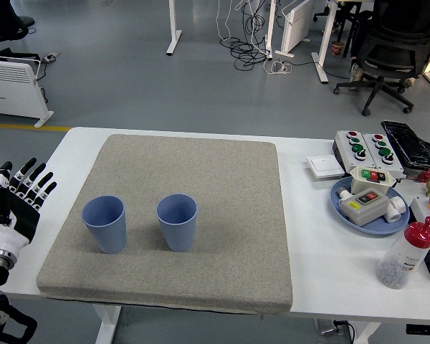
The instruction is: Push cup pick cup insert cup
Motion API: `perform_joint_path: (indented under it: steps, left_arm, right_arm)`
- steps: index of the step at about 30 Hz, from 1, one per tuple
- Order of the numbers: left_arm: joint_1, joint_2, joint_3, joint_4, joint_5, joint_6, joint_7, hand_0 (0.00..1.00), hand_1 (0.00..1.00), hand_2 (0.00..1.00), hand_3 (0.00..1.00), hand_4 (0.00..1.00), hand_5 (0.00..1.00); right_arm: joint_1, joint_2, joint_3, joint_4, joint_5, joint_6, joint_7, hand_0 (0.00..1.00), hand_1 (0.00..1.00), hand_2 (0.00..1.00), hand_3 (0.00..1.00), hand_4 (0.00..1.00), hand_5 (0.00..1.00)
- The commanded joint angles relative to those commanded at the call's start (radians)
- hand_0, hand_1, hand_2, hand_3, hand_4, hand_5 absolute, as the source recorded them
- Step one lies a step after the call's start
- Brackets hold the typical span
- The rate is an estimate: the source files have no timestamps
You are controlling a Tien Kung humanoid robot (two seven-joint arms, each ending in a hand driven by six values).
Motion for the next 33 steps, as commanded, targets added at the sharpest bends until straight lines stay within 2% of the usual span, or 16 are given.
perform_joint_path:
  steps: [20,33]
  left_arm:
    - [0.001,0.008,0.01,-0.011,-0.005,0.008,-0.002,0.858,0.857,0.873,0.842,0.62,0.998]
    - [0.006,0.0,-0.006,-0.011,-0.005,0.012,-0.005,0.856,0.856,0.871,0.847,0.617,0.998]
  right_arm:
    - [0.007,0.005,0.006,0.001,0.003,-0.001,-0.002,0.711,0.66,0.667,0.581,0.083,0.459]
    - [0.011,0.01,0.005,0.0,0.017,-0.002,-0.001,0.71,0.66,0.666,0.581,0.083,0.46]
